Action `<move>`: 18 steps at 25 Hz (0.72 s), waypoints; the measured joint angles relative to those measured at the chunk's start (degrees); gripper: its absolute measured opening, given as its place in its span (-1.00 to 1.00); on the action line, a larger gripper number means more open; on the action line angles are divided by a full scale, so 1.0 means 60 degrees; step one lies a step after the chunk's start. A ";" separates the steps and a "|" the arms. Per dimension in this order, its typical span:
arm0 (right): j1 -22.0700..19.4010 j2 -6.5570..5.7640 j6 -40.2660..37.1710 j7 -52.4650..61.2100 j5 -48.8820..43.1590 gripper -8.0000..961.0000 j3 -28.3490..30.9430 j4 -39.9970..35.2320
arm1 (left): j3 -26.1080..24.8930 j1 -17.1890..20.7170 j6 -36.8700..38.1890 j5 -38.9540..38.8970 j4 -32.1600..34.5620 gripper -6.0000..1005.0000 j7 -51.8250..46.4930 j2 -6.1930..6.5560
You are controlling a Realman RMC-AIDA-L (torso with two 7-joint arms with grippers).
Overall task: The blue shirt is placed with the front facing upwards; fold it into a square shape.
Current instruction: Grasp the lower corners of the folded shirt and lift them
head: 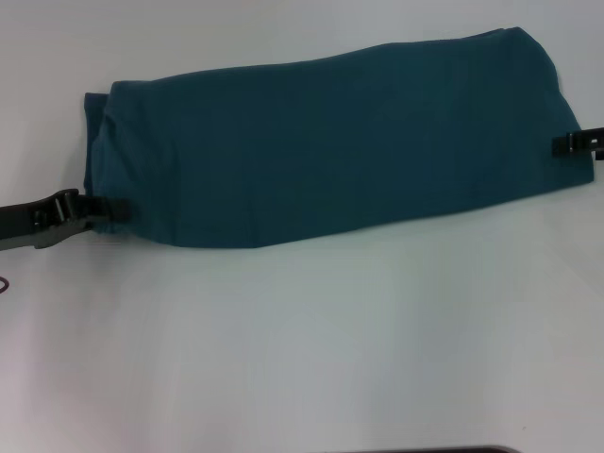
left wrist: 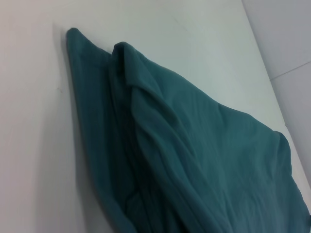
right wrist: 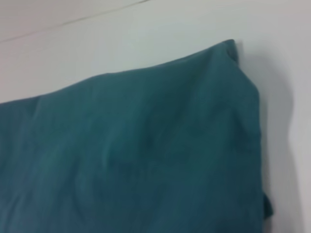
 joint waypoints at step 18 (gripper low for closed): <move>0.0375 0.0075 0.0193 0.0032 -0.0204 0.70 -0.0286 0.0822 | 0.0023 -0.0028 -0.0050 0.0034 -0.0003 -0.95 -0.0071 0.0002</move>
